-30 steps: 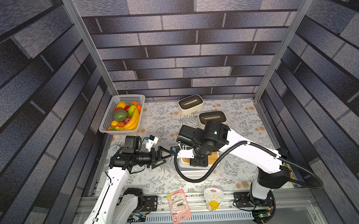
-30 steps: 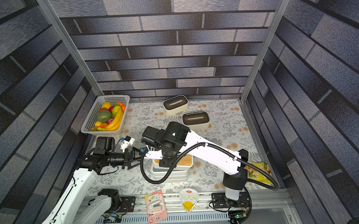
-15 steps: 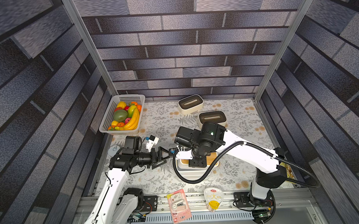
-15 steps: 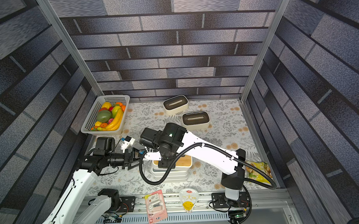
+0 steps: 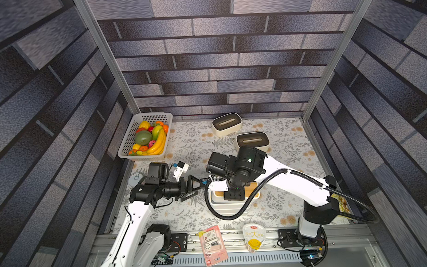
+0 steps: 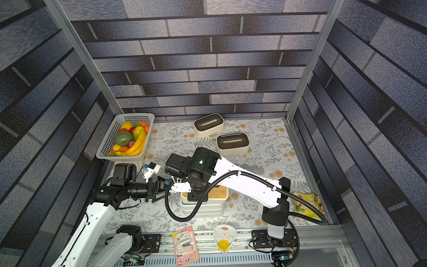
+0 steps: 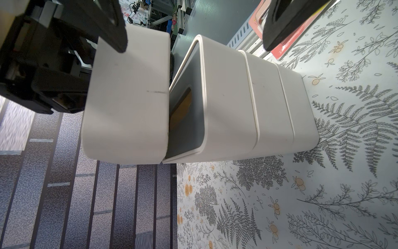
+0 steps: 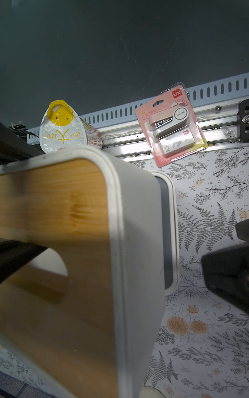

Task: Stack the tissue boxes
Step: Place the tissue box at the tissue box.

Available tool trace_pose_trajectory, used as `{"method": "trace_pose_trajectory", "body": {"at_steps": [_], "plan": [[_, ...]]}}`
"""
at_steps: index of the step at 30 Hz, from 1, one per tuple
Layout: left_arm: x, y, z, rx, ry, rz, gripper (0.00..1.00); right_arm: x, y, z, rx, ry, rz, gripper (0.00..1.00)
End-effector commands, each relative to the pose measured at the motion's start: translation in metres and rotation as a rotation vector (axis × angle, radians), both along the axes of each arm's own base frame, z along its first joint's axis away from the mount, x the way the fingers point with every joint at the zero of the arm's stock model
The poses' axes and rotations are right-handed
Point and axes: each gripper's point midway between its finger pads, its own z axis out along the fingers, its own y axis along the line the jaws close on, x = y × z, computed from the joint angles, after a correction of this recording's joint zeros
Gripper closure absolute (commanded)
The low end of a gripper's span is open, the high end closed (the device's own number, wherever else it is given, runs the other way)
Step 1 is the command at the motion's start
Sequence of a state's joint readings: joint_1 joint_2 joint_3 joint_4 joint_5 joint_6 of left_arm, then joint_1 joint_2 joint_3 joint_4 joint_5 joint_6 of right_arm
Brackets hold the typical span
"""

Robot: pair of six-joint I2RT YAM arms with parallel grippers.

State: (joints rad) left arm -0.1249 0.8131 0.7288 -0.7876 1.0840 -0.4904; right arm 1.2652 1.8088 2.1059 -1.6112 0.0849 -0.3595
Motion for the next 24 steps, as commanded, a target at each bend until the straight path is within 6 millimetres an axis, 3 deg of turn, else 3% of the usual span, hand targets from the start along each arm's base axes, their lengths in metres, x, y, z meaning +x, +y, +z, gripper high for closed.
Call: {"method": "trace_pose_trajectory", "body": {"at_steps": [1,24], "plan": [[-0.0029,-0.0012,-0.0011,-0.003,-0.004,-0.006,0.00,-0.0170,-0.0449,-0.0086,-0.213,0.060,0.022,0.68],[-0.0037,-0.0022,-0.0004,-0.008,-0.012,-0.009,0.00,-0.0164,-0.0396,-0.0142,-0.233,0.057,0.037,0.67]]}}
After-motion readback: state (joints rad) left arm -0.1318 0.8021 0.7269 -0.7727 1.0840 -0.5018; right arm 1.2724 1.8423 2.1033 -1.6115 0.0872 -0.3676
